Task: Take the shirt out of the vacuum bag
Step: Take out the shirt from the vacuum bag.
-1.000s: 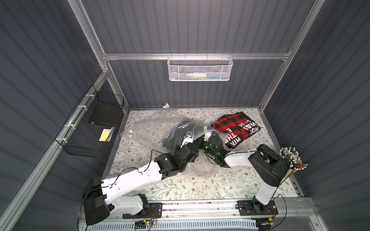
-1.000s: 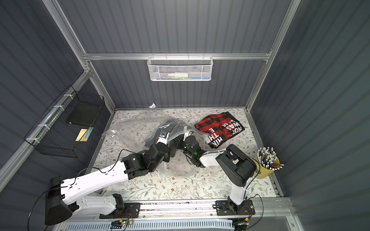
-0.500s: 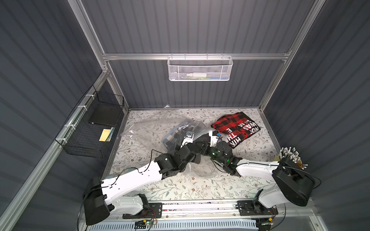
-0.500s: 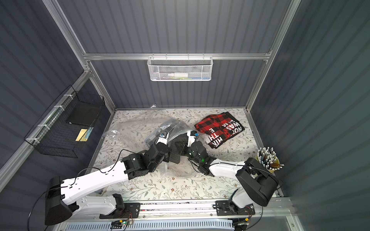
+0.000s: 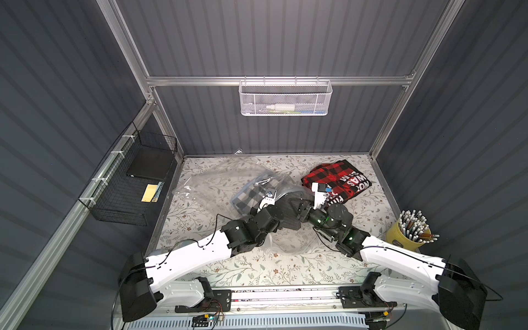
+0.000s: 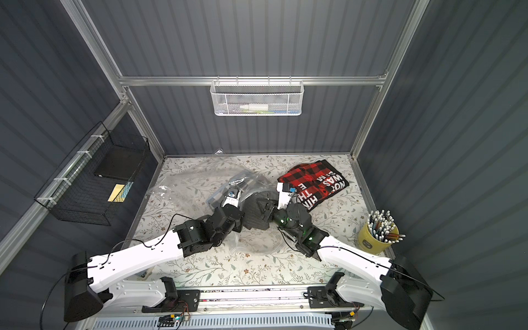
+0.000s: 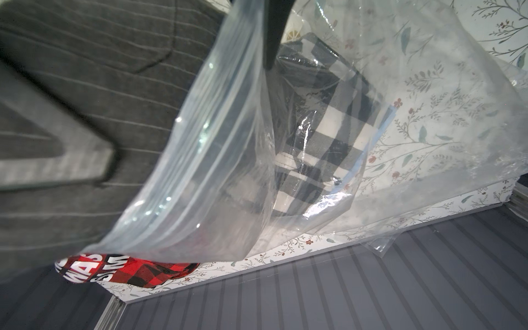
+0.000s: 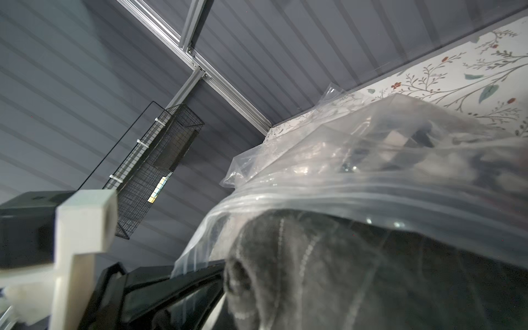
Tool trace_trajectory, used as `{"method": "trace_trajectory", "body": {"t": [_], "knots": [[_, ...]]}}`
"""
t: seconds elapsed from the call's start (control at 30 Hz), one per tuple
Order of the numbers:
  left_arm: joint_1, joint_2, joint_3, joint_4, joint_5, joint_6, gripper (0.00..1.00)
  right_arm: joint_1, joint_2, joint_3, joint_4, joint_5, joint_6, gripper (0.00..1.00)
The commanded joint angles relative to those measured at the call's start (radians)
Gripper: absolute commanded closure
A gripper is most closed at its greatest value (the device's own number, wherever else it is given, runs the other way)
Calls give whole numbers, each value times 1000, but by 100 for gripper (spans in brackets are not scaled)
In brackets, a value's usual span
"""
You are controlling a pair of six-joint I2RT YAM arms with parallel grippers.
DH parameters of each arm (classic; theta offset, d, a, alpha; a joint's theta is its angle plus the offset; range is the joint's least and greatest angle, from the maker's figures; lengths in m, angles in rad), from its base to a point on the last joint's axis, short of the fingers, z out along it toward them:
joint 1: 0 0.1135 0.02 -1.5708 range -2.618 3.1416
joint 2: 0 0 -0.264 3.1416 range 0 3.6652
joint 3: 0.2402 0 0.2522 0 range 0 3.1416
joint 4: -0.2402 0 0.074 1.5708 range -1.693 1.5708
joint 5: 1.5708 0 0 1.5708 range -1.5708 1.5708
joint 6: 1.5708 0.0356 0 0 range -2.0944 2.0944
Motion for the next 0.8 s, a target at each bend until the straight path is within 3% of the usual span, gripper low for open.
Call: {"method": "trace_trajectory", "body": {"t": [0.0,0.3,0.57,0.77], "knots": [[-2,-8,-16,-19,-50,20,100,11,-85,17,-21,21,-36,100],[0,-18,-36,-44,-101,32,100,12,-246,105,-188,58,-99,100],[0,-49,-67,-71,-151,31,100,3,-340,180,-272,189,-154,100],[-1,-54,-84,-83,-177,30,100,-146,-338,275,-338,93,-153,100]]}}
